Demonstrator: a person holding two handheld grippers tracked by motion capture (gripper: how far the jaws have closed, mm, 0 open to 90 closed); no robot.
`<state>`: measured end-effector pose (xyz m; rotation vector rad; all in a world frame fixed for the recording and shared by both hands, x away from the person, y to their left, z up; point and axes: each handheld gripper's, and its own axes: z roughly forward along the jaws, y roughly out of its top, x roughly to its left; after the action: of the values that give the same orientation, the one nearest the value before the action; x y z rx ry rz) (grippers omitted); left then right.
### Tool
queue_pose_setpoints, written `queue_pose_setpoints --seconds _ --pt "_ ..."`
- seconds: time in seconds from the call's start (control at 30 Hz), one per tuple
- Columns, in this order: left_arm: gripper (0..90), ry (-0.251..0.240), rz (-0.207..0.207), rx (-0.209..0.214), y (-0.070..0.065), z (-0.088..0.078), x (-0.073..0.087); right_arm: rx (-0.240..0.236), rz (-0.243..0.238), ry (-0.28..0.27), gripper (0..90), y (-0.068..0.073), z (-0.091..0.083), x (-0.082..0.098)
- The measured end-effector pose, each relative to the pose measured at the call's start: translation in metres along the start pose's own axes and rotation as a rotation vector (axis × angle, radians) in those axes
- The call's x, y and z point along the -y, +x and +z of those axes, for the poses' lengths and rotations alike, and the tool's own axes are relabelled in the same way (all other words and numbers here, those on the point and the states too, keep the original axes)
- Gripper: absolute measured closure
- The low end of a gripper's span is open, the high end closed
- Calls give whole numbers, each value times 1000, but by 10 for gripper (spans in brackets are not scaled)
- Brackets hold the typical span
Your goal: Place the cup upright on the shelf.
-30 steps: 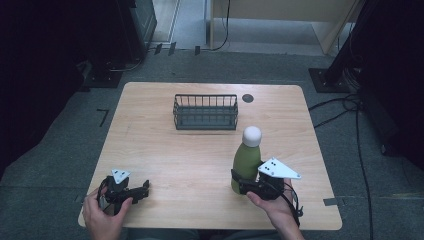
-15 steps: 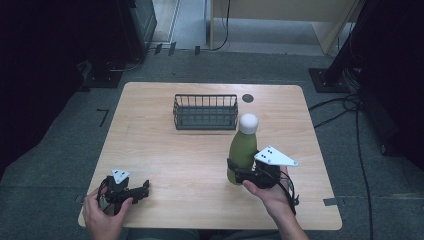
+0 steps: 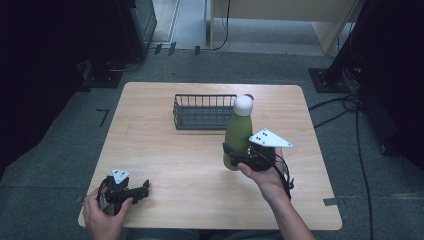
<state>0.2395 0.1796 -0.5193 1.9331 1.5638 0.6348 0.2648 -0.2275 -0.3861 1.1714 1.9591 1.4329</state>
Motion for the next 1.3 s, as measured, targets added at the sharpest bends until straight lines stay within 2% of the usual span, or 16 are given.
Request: queue_pose_setpoints --seconds 0.3,0.93,1.3 --pt "0 -2 -1 -1 0 0 0 2 0 3 203 -5 15 -15" --pt "0 -1 0 -1 0 0 0 65 -13 -22 203 -21 51 -59" --pt "0 0 0 0 0 0 0 106 22 -28 203 -43 84 -82"
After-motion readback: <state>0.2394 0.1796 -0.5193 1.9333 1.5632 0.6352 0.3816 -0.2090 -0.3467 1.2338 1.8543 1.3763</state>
